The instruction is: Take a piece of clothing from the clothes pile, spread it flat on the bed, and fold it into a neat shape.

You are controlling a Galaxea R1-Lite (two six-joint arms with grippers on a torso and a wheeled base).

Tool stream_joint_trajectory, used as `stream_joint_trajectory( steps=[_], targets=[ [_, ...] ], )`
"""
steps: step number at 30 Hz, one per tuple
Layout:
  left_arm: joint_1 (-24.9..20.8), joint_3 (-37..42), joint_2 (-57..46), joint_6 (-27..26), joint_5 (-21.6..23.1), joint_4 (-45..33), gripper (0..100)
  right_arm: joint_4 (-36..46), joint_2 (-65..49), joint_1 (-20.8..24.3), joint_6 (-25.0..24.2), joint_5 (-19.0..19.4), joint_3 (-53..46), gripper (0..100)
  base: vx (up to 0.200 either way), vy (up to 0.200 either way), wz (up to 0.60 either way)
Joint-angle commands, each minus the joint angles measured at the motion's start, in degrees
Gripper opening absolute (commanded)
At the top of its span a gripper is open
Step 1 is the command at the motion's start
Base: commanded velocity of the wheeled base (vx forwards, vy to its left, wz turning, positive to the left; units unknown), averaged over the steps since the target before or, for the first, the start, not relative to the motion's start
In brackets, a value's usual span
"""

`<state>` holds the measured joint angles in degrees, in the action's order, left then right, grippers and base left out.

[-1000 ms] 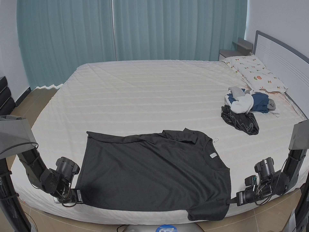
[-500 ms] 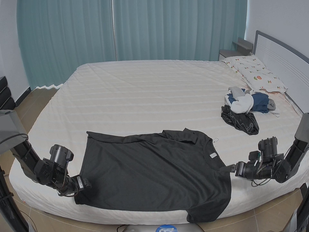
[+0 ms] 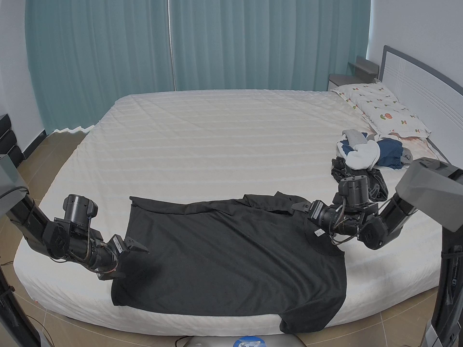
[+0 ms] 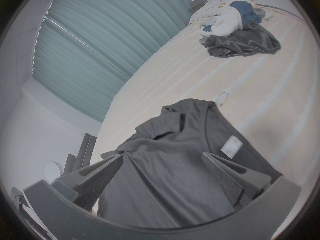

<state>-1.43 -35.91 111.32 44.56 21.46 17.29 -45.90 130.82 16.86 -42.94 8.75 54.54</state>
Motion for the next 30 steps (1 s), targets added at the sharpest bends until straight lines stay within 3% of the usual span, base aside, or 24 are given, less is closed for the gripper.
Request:
stream_joint_trajectory(
  steps=[1,8,23,24,30],
  targets=[
    [2.0,-1.9,1.4,2.2,4.3,0.3,100,0.6,11.3,1.8,-1.3,-1.8,11.4,100,0.0,0.0,0.0],
    [2.1,-0.7,2.2,4.6,4.5,5.5,100,4.7,15.0,1.3,-1.9,-2.9,20.3,100,0.0,0.0,0.0],
    [2.0,0.1,2.1,4.8,4.3,5.7,100,16.0,24.5,1.2,-2.2,-5.3,42.1,100,0.0,0.0,0.0],
    [2.0,0.1,2.1,4.8,4.3,5.7,100,16.1,24.7,1.2,-2.1,-5.3,42.5,0,0.0,0.0,0.0],
    [2.0,0.1,2.1,4.8,4.2,5.7,100,16.1,24.7,1.2,-2.1,-5.4,45.1,0,0.0,0.0,0.0]
  ],
)
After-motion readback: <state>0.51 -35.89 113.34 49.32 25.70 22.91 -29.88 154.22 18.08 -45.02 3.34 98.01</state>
